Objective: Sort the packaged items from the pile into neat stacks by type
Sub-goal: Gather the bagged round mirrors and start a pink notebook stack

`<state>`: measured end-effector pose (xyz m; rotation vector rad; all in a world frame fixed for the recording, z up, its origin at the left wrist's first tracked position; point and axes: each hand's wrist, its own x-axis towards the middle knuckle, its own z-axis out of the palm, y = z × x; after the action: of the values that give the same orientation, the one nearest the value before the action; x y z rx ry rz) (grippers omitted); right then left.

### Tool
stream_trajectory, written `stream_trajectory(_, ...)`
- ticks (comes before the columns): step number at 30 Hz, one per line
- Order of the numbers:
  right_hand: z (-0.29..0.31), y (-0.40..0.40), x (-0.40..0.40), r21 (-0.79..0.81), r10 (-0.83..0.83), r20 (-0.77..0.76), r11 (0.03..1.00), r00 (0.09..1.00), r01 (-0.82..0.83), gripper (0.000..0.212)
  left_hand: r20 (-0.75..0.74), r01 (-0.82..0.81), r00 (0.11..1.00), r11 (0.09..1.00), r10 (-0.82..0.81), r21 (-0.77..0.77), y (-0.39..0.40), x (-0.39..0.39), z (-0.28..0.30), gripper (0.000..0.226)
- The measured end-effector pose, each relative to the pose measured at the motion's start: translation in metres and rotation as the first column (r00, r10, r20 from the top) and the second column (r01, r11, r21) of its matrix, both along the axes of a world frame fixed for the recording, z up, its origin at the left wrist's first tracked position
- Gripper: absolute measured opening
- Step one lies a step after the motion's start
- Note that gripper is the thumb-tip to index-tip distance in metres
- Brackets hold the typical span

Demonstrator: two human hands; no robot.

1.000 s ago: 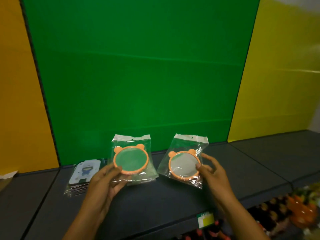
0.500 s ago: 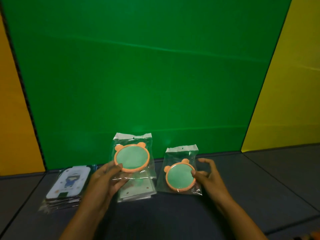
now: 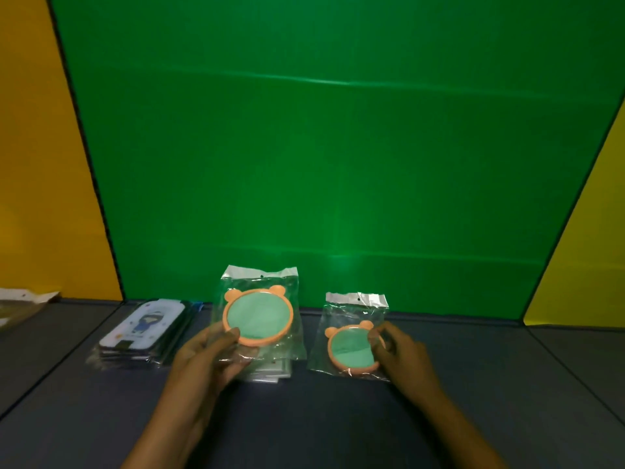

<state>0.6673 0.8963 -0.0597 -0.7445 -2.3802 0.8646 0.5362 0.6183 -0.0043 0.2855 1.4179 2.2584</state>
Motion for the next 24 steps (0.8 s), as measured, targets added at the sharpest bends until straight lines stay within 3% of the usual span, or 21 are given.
stream_trajectory(4,-0.003,0.005,0.002,0.229,0.043,0.109,0.971,0.993,-0.067,0.015,-0.012,-0.051,0.999,0.999,0.051,-0.003,0.007,0.018,-0.007,0.023)
stream_trajectory(11,0.003,0.021,0.015,0.179,0.108,0.068,0.977,0.992,-0.118,0.018,-0.021,-0.084,0.996,0.996,0.083,-0.025,0.037,0.039,-0.002,0.019)
stream_trajectory(14,0.009,0.038,0.028,0.233,0.087,0.044,0.968,0.995,-0.095,0.026,-0.054,-0.062,0.997,0.996,0.059,-0.059,0.054,0.043,0.000,0.021)
stream_trajectory(20,0.016,0.063,0.057,0.451,-0.044,0.268,0.889,0.963,-0.085,0.045,-0.073,0.025,0.997,0.986,-0.038,-0.165,0.092,0.056,-0.003,0.015)
stream_trajectory(24,0.020,0.068,0.068,0.468,-0.090,0.339,0.879,0.936,-0.086,0.053,-0.088,0.040,0.994,0.962,-0.066,-0.271,0.116,0.058,-0.018,0.018)
